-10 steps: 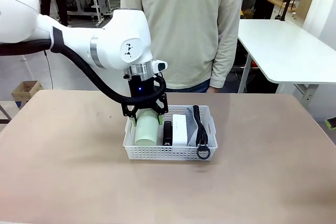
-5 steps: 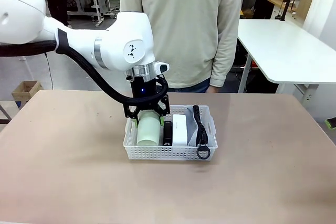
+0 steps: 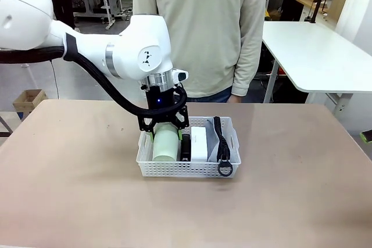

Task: Efficiently arrange items inside the basket to fit them all.
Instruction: Pick up the Reusable plastic cup and place it inside the Organizing basket.

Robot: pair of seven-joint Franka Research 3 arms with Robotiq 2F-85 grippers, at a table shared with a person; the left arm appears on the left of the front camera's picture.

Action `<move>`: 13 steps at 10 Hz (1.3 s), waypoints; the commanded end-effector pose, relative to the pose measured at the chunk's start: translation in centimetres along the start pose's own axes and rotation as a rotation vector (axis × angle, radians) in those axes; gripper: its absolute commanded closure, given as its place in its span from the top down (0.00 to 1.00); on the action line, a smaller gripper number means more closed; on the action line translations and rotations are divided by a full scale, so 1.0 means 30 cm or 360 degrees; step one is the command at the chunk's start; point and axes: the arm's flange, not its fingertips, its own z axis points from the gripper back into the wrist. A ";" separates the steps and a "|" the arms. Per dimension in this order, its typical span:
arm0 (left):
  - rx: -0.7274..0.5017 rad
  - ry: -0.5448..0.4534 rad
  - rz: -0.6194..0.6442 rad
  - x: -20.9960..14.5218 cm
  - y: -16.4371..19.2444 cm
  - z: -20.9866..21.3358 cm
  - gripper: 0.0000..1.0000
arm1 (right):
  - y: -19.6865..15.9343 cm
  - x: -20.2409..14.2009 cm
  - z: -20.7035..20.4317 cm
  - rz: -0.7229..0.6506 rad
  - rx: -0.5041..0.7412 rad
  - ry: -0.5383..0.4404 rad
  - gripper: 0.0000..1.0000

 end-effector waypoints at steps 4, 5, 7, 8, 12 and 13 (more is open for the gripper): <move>0.0089 0.0028 0.0027 0.046 -0.004 -0.041 0.87 | 0.009 0.001 -0.002 0.0003 0.0021 -0.0010 1.00; 0.0091 0.0020 0.0030 0.047 -0.006 -0.044 0.87 | 0.009 0.001 -0.002 0.0003 0.0021 -0.0010 1.00; 0.0122 0.0012 0.0047 0.048 -0.014 -0.052 1.00 | 0.009 0.001 -0.002 0.0003 0.0021 -0.0010 1.00; 0.0121 0.0014 0.0041 0.049 -0.018 -0.053 1.00 | 0.009 0.001 -0.002 0.0003 0.0021 -0.0010 1.00; 0.0086 -0.0006 0.0062 0.051 -0.022 -0.046 1.00 | 0.009 0.001 -0.002 0.0003 0.0021 -0.0010 1.00; 0.0065 -0.0015 0.0067 0.048 -0.019 -0.038 1.00 | 0.009 0.001 -0.002 0.0003 0.0021 -0.0010 1.00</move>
